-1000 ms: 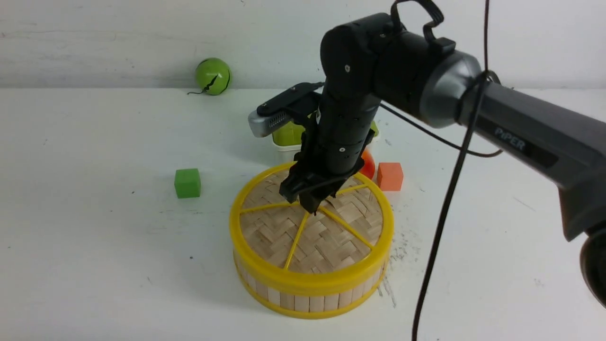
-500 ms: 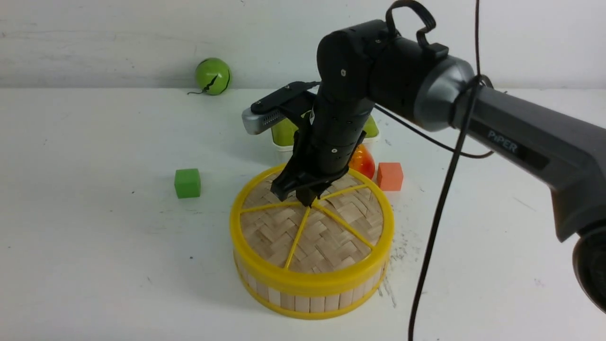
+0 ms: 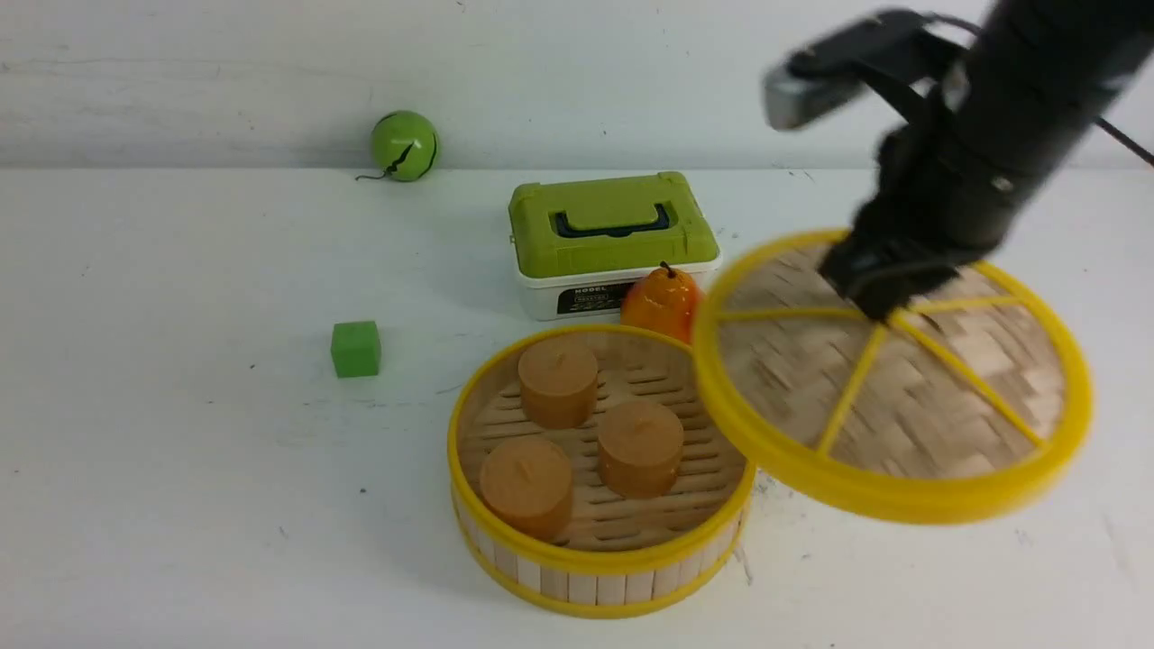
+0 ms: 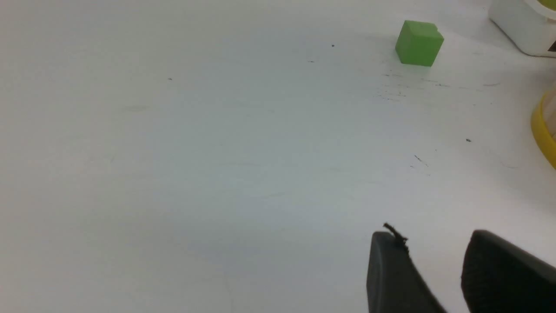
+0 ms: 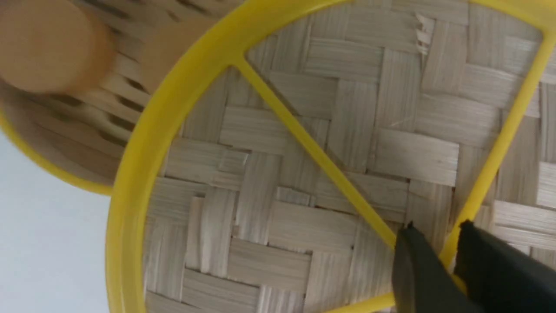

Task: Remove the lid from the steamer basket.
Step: Use the right arm to place the steamer lid on the table

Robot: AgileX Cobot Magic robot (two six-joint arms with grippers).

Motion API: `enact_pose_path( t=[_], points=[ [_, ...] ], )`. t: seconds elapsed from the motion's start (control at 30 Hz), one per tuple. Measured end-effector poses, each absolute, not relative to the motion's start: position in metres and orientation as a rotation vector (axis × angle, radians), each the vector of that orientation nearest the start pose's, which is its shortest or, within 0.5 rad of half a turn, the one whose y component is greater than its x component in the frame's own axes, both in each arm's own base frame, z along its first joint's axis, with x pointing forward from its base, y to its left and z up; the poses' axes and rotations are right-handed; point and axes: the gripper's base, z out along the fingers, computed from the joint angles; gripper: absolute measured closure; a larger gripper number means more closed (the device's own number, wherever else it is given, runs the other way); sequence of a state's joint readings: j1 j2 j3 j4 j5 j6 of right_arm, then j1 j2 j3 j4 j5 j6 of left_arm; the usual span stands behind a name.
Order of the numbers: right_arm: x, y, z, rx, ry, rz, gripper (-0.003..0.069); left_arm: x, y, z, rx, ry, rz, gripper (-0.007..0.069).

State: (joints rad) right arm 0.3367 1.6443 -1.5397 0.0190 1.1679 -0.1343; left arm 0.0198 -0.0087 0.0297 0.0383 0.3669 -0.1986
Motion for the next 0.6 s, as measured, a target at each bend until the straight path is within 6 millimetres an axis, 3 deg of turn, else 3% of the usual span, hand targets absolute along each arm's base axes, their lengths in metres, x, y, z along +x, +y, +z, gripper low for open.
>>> enact_pose_path(
  t=[0.13,0.17,0.23,0.3,0.5,0.6],
  points=[
    [0.332,0.079,0.284,-0.437,2.715,0.061,0.0552,0.053,0.002,0.171,-0.18,1.863,-0.086,0.0385],
    [0.333,0.074,0.269,-0.406,2.712,0.058,0.0552,0.053,0.002,0.171,-0.18,1.863,-0.086,0.0385],
    [0.334,0.07,0.262,-0.387,2.712,0.058,0.0552,0.053,0.002,0.171,-0.18,1.863,-0.086,0.0385],
    [0.338,0.064,0.233,-0.352,2.706,0.051,0.0552,0.053,0.002,0.171,-0.18,1.863,-0.086,0.0385],
    [0.35,0.065,0.205,-0.343,2.7,0.053,0.0548,0.053,0.002,0.171,-0.18,1.863,-0.086,0.0385],
    [0.352,0.066,0.199,-0.34,2.702,0.056,0.0508,0.053,0.002,0.171,-0.18,1.863,-0.086,0.0386]
  ],
)
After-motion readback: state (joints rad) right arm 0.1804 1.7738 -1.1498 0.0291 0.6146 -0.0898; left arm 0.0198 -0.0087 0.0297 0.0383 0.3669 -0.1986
